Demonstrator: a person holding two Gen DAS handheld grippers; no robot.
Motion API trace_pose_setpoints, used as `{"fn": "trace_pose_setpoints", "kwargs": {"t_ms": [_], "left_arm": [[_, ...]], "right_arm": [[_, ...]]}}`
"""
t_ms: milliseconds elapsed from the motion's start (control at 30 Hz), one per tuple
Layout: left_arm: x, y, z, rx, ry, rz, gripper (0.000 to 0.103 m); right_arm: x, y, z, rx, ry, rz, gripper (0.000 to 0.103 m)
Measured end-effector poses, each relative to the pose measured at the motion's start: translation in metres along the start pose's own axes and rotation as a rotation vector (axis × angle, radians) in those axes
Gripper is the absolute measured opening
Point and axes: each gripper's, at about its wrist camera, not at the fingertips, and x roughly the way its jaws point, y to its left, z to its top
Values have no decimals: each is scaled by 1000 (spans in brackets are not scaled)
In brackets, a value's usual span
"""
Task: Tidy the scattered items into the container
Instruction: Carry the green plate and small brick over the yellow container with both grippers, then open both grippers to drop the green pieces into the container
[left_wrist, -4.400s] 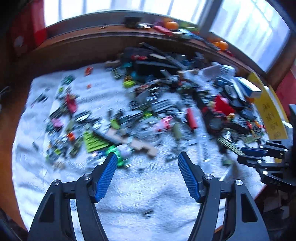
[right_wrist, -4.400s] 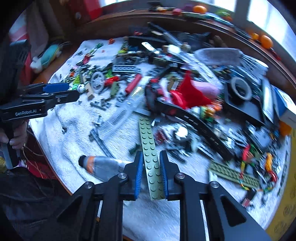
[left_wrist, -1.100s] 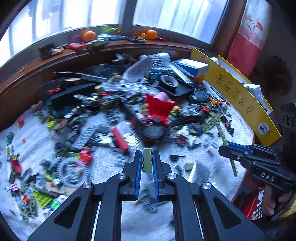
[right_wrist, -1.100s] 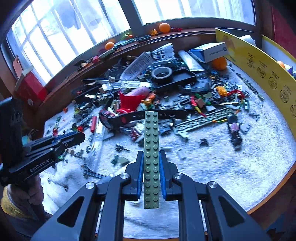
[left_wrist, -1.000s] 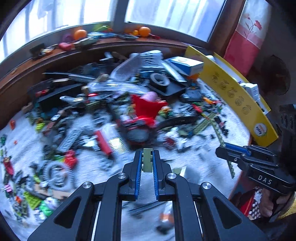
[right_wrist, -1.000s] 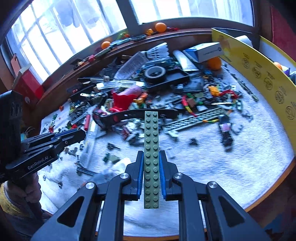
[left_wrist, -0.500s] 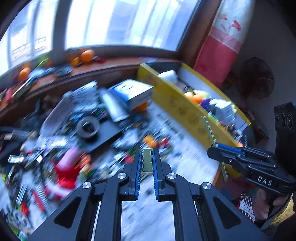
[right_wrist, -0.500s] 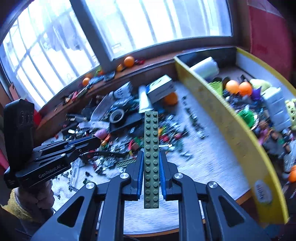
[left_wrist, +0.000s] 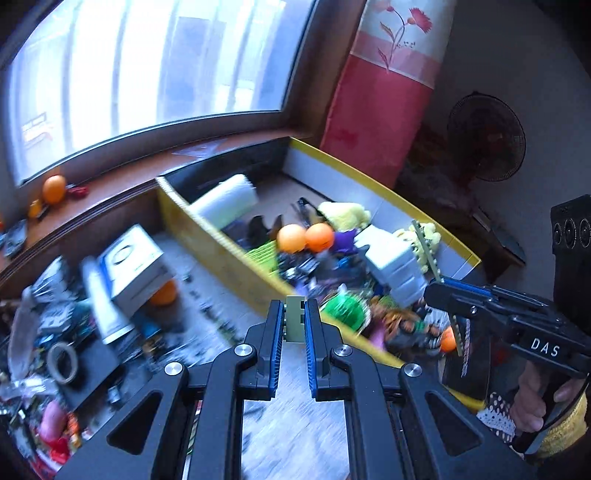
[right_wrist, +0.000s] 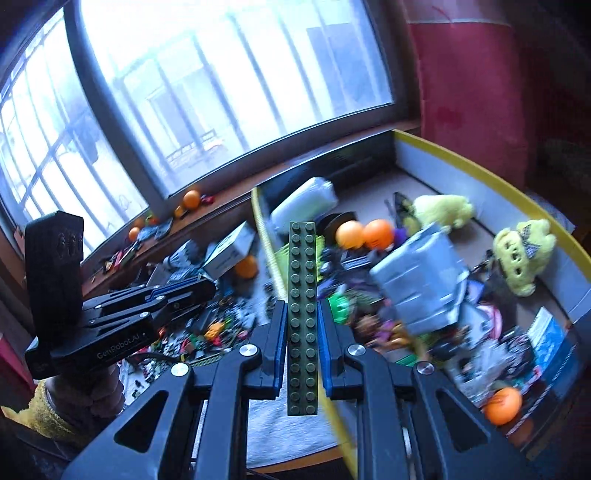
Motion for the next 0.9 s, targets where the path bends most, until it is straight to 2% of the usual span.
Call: {"fn": "trace_pose_setpoints", "kwargs": {"t_ms": [167, 300, 467, 567, 667, 800, 900], "left_arm": [[34, -17, 17, -15, 45, -19, 12], [54, -30, 29, 23, 67, -2, 12], [73, -37, 47, 43, 77, 3, 12], [87, -40, 54, 64, 89, 28, 13], [100, -44, 54, 94, 127, 58, 24], [118, -49, 47, 112, 192, 46, 24], [124, -52, 41, 130, 213, 52, 24]], "right_arm": [[1, -40, 15, 37, -13, -22, 14], [8, -62, 21, 68, -6, -20, 14], [28, -94, 34, 142, 42, 2, 14], [36, -107, 42, 156, 46, -37, 14], [44, -120, 48, 181, 46, -58, 14], [54, -130, 51, 178, 35, -153, 14], [60, -139, 50, 207, 39, -158, 14]]}}
